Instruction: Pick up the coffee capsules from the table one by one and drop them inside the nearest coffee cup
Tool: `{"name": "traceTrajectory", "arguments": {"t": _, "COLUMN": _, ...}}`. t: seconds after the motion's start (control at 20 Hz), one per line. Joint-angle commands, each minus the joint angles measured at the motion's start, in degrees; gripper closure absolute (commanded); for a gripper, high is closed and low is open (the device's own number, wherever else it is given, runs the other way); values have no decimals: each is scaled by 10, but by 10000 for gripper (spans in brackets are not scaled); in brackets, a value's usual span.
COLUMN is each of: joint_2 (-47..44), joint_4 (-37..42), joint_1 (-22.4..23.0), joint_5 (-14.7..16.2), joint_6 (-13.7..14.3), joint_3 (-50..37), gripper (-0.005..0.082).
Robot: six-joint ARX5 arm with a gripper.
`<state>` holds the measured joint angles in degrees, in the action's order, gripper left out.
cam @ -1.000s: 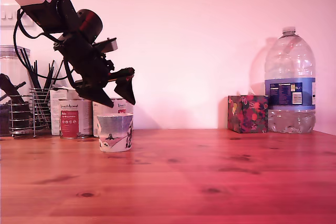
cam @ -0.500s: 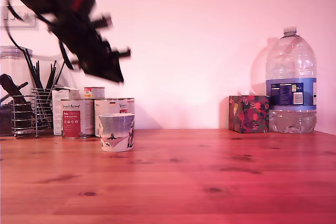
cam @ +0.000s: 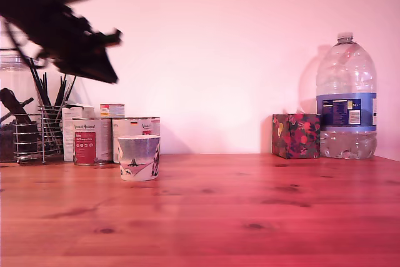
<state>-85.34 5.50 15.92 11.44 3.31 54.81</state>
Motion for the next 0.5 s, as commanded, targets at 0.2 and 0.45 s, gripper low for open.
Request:
{"name": "traceTrajectory", "arguments": {"t": 0.2, "joint_2": 111, "joint_4": 7, "joint_1": 0, "joint_5": 0, "joint_6": -29, "joint_3": -99, "gripper": 748}}
{"name": "traceTrajectory", "arguments": {"t": 0.45, "joint_2": 124, "joint_4": 0, "joint_1": 2, "joint_5": 0, "joint_6": -29, "joint_3": -103, "gripper": 749}}
